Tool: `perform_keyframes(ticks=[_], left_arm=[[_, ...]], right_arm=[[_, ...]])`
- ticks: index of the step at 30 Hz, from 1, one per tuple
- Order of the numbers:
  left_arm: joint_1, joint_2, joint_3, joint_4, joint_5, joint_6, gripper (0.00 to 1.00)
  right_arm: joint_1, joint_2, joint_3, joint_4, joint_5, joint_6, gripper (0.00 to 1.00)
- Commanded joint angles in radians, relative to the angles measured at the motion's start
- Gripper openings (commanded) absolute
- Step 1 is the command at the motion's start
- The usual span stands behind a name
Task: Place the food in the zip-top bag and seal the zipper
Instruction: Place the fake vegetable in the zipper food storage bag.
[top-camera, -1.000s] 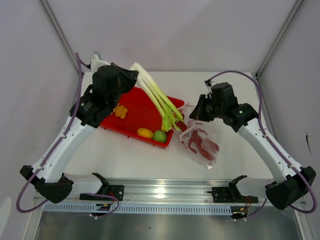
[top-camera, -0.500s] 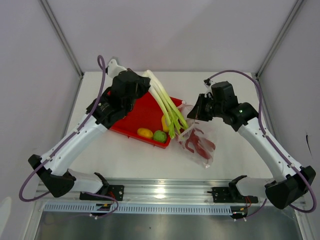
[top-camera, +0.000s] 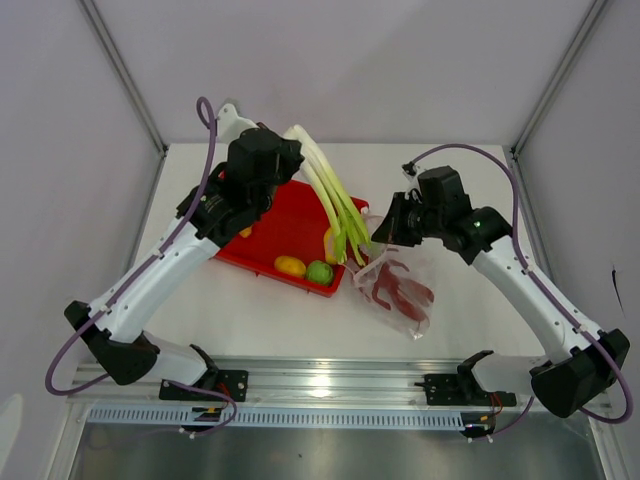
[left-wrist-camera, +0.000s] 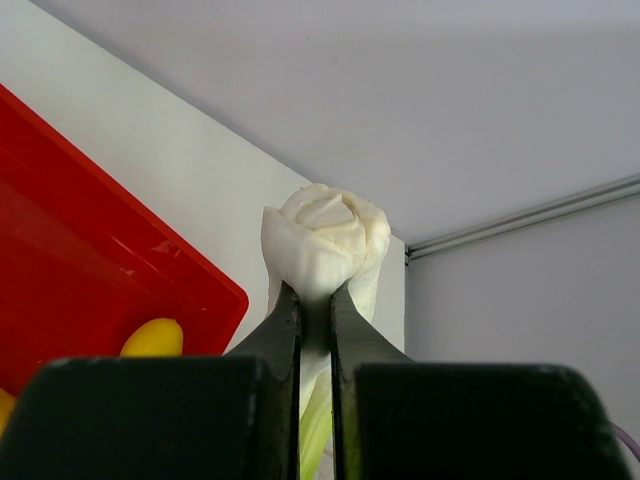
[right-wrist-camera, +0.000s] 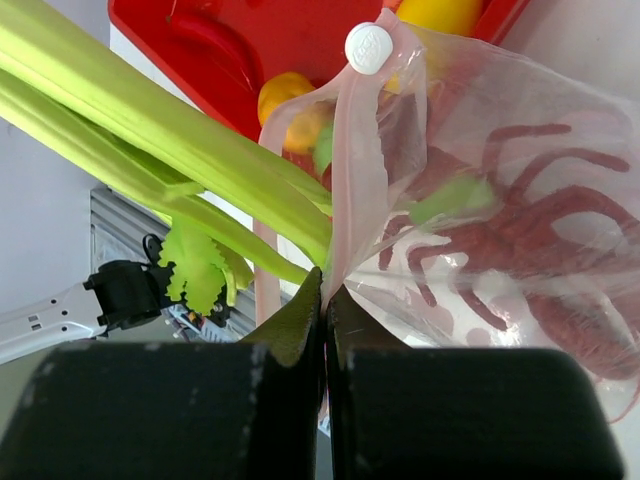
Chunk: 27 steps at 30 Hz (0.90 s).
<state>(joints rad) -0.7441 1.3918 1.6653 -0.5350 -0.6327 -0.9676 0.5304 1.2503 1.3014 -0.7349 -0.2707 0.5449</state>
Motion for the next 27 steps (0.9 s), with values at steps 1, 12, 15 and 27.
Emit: perform_keyframes(ticks=[1, 12, 15, 27], left_arm=[[-0.005, 0.004, 0.048, 0.040, -0.030, 0.018, 0.01], [-0.008, 0.036, 0.057, 0.021, 0.002, -0.014, 0.01], [-0.015, 0.029, 0.016, 0.018, 0.002, -0.023, 0.01], [-0.110, 0.027, -0.053, 0.105, -0.019, 0.007, 0.01]], right_arm=[[0.006, -0.012, -0.001, 0.032, -0.002, -0.013, 0.00], [0.016, 0.000, 0.012, 0.051, 0.001, 0.007, 0.00], [0.016, 0.009, 0.058, 0.045, 0.027, 0.038, 0.00], [-0.010, 0.104, 0.233, 0.063, -0.008, 0.222, 0.00]])
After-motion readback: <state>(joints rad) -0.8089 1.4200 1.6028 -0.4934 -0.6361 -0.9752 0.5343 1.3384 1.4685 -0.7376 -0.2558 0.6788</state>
